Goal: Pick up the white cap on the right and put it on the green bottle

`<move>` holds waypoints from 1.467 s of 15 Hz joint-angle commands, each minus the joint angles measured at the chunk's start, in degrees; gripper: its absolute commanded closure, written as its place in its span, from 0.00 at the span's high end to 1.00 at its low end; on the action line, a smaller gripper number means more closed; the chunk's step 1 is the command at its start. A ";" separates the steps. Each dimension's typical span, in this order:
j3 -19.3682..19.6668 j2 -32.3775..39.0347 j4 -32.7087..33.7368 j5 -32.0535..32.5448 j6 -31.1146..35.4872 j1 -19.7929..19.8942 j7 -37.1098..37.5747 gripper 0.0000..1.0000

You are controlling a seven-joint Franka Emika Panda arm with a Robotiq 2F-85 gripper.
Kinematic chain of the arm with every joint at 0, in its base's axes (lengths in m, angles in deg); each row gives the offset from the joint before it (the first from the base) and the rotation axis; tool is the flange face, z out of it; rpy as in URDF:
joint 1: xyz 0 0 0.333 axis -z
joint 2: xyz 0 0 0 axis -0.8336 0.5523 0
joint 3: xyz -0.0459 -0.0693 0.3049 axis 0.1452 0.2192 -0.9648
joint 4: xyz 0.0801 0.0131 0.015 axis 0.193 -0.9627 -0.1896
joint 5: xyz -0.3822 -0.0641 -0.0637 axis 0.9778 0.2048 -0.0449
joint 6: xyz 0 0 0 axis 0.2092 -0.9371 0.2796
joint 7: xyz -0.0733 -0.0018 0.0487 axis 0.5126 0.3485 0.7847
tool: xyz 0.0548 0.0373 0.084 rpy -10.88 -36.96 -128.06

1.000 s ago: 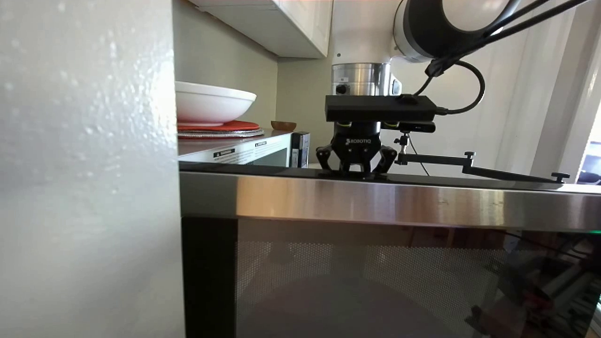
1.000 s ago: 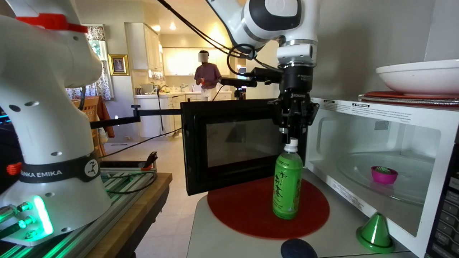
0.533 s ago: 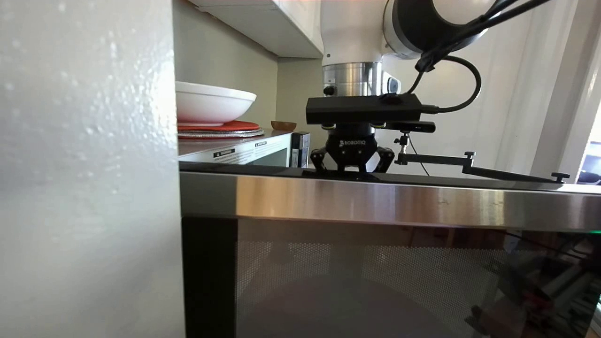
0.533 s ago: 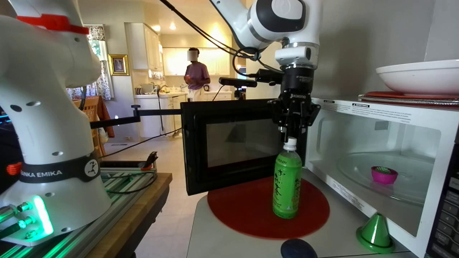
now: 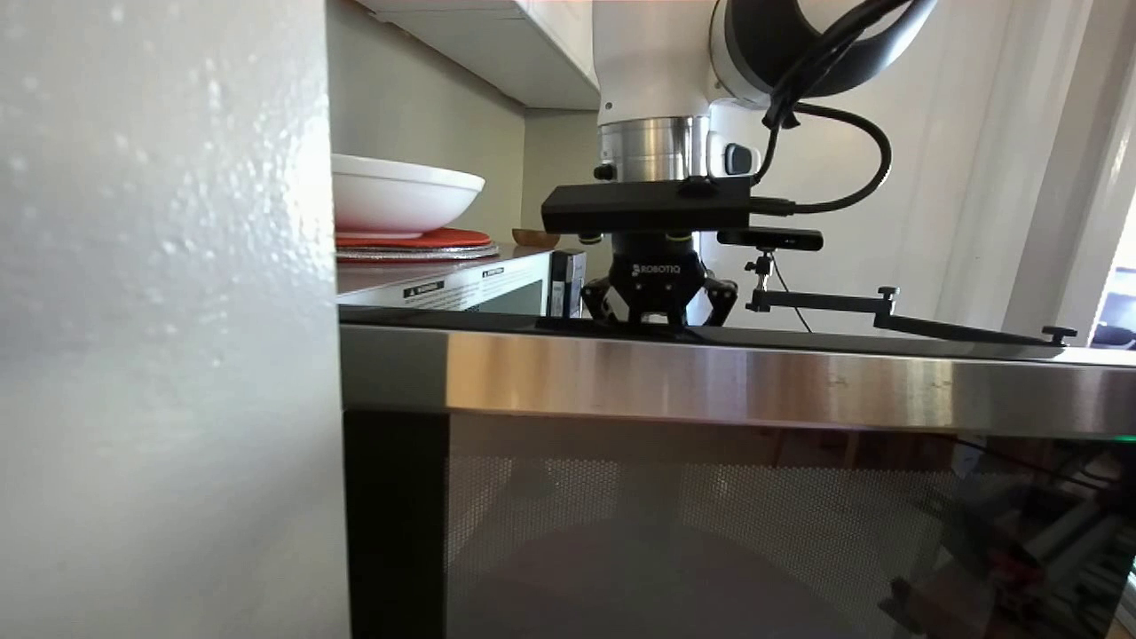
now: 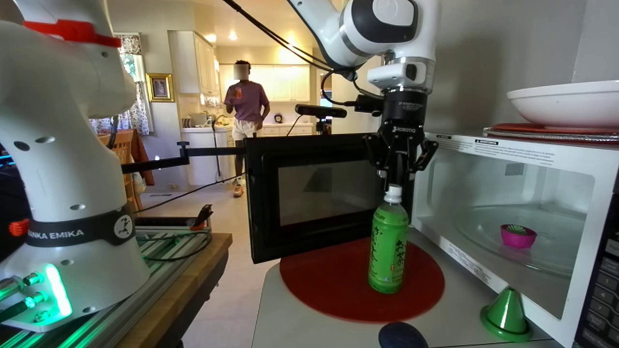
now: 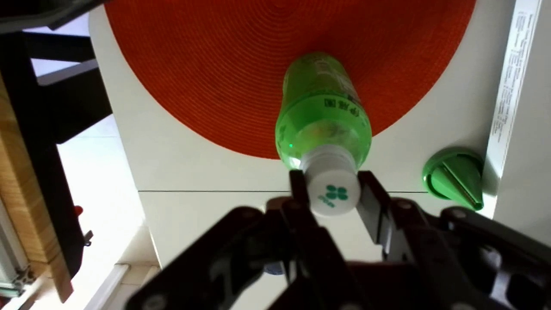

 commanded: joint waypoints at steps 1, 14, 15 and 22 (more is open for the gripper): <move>0.56 2.59 1.02 -2.46 -0.71 -0.70 4.83 0.08; -0.32 -2.40 -0.96 -5.66 0.72 -0.28 -2.40 0.94; -0.70 -3.58 -1.45 -6.77 0.97 -0.17 -5.56 0.99; -0.48 -17.67 -5.74 -16.46 0.15 0.76 -31.59 1.00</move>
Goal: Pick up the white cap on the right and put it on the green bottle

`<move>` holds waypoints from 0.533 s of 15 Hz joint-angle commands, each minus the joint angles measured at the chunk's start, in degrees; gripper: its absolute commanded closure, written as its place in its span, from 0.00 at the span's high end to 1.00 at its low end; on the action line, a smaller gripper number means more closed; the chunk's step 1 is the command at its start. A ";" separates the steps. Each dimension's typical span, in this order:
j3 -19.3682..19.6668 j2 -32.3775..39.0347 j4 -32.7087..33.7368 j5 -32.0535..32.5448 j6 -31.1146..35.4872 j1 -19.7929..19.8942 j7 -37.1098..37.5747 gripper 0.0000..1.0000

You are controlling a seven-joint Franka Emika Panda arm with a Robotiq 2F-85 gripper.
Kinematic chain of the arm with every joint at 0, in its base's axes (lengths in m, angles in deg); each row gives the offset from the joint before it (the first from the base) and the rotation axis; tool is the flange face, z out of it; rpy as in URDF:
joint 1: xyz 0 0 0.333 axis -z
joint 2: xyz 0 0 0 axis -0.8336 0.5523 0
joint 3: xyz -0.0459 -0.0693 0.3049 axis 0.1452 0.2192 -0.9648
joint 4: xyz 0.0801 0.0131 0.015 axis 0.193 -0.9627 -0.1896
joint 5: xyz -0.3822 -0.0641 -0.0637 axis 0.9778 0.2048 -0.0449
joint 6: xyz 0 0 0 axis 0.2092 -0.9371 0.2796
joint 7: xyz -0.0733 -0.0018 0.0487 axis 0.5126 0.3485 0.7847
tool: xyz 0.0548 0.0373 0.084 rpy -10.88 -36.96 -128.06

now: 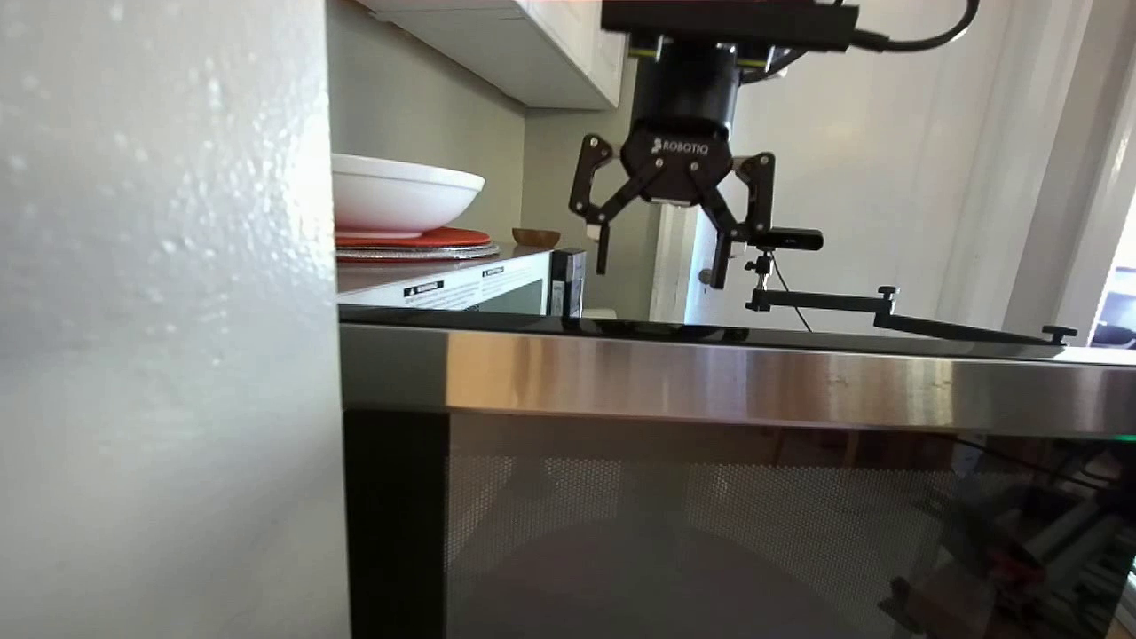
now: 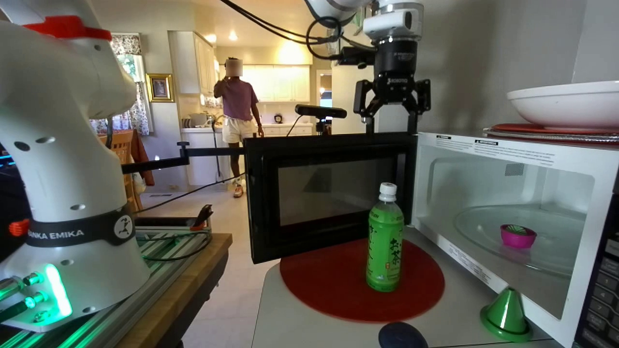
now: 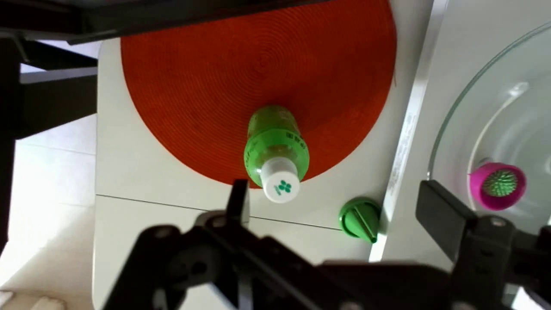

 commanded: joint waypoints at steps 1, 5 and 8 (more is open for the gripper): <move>1.47 -7.97 -4.53 -5.43 -0.11 0.91 -15.16 1.00; 7.15 -13.93 -5.15 -9.20 -2.06 -0.43 -31.18 1.00; 7.09 -16.05 -3.29 -12.92 -6.04 1.99 -42.48 1.00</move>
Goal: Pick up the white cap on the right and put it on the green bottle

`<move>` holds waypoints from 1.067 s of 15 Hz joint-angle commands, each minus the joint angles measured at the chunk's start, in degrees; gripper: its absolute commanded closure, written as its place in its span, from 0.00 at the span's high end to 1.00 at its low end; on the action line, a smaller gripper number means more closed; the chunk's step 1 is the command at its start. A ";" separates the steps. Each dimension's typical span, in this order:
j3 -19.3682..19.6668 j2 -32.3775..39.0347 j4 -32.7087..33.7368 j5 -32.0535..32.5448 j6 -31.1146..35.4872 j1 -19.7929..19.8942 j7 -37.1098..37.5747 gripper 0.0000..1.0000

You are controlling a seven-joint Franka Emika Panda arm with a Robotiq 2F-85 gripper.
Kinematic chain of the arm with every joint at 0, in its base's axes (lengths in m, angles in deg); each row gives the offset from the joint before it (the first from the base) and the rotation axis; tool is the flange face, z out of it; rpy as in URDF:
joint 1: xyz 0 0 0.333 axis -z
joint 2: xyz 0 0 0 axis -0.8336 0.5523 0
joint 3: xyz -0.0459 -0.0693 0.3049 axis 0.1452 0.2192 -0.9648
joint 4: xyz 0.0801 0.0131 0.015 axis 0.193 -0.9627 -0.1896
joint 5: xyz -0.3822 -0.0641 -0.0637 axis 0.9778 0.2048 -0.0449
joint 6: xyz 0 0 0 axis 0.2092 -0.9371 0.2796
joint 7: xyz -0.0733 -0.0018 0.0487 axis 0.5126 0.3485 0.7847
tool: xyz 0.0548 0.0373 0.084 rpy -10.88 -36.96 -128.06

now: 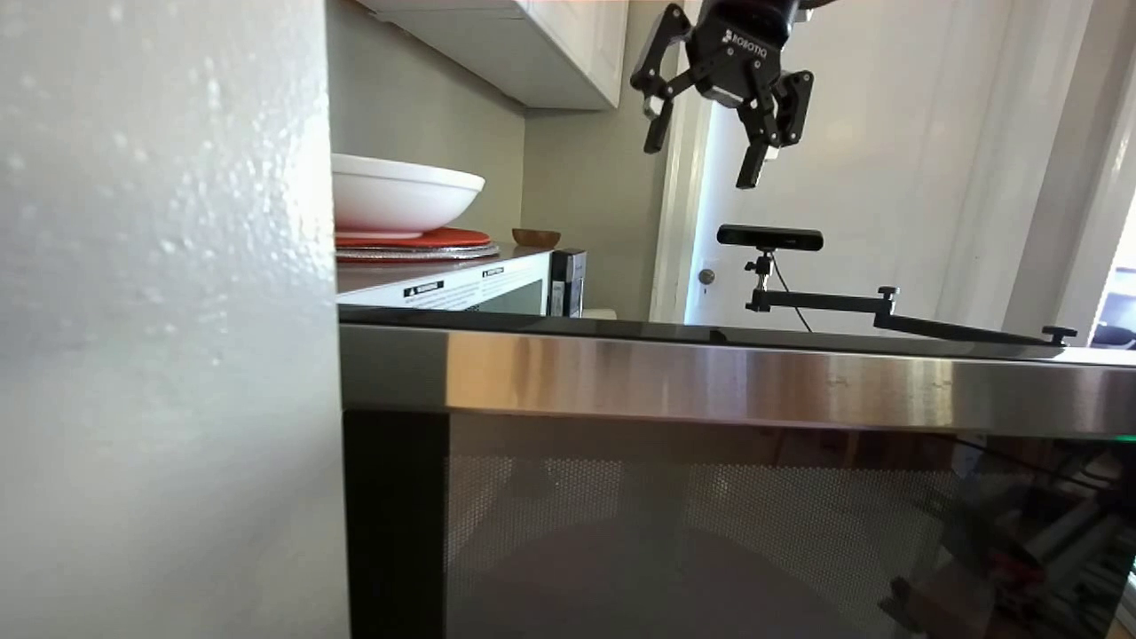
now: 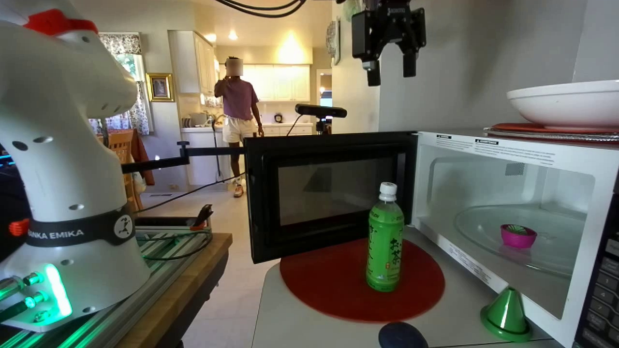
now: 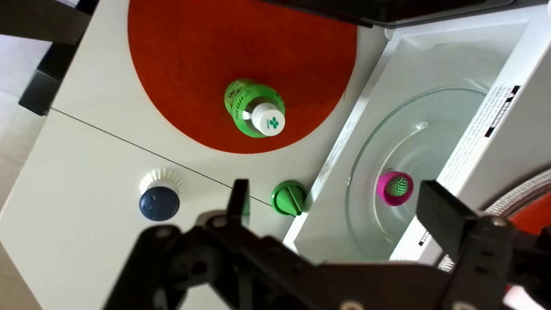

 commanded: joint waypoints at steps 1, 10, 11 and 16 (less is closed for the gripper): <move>0.51 -2.35 0.93 -5.34 -4.38 0.67 -13.36 1.00; -2.52 -3.39 1.86 -8.52 -10.36 2.19 -21.11 1.00; -2.52 -3.39 1.86 -8.53 -10.38 2.19 -21.23 1.00; -2.52 -3.38 1.86 -8.53 -10.41 2.19 -21.50 1.00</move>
